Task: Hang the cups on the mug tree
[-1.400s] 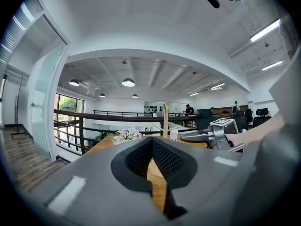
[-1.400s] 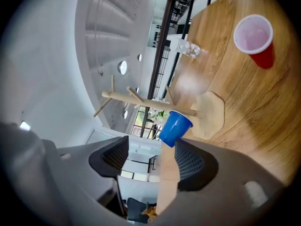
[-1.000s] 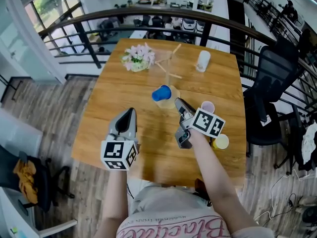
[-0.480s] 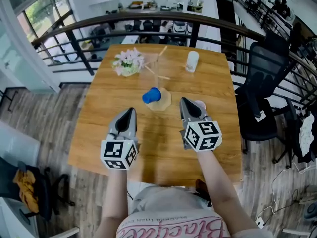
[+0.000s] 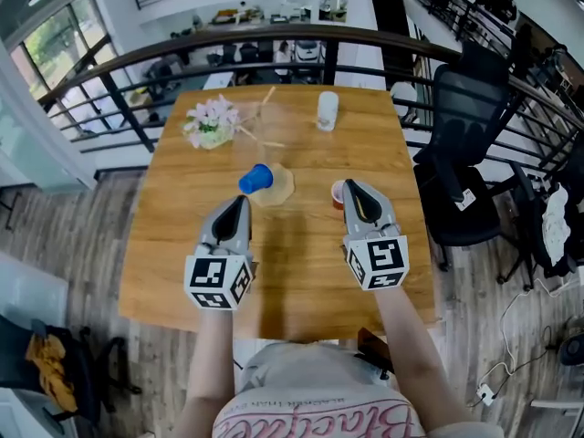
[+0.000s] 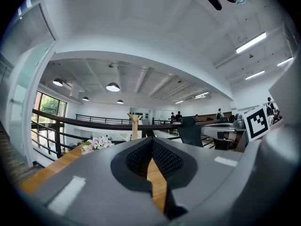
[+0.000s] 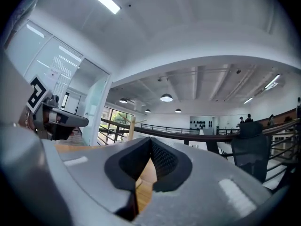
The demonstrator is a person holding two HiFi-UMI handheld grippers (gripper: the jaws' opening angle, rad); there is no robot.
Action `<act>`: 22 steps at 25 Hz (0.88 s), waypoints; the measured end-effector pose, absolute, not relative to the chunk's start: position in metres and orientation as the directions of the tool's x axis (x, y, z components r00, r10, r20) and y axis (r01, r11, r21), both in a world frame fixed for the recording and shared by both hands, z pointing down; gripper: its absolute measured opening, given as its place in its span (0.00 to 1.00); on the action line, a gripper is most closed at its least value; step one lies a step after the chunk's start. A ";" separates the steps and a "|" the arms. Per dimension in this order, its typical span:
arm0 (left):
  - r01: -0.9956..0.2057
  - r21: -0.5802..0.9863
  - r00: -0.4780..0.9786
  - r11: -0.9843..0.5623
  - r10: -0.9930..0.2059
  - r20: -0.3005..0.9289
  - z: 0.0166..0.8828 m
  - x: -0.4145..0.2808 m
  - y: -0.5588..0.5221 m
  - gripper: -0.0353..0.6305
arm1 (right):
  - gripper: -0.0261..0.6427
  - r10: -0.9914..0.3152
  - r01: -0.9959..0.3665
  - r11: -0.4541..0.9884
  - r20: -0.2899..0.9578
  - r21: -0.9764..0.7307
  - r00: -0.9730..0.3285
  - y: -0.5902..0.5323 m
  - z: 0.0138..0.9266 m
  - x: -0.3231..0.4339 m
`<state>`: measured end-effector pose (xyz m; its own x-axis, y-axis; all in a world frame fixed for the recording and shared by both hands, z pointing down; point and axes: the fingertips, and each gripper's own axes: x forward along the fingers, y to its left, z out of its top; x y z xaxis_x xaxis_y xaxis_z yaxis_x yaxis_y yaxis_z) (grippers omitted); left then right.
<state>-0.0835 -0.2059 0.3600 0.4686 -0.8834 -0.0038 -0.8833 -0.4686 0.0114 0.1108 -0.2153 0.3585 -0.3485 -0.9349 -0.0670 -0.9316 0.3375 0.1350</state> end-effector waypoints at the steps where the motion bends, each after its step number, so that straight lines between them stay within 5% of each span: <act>1: -0.879 0.010 0.476 -0.476 -0.879 -0.003 0.360 -0.079 -0.206 0.07 | 0.04 -0.940 -0.936 0.324 -0.069 0.138 -0.335 -0.213 0.358 0.118; 6: -0.860 0.004 0.510 -0.510 -0.860 0.005 0.362 -0.060 -0.207 0.07 | 0.11 -0.961 -0.961 0.259 -0.077 0.097 -0.267 -0.202 0.363 0.155; 14: -0.831 -0.007 0.556 -0.556 -0.831 0.025 0.365 -0.031 -0.206 0.07 | 0.52 -0.975 -0.975 0.220 0.005 0.040 -0.220 -0.193 0.391 0.193; 22: -0.815 -0.010 0.579 -0.580 -0.813 0.060 0.377 -0.014 -0.200 0.07 | 0.55 -0.977 -0.983 0.185 0.114 0.017 -0.182 -0.177 0.443 0.215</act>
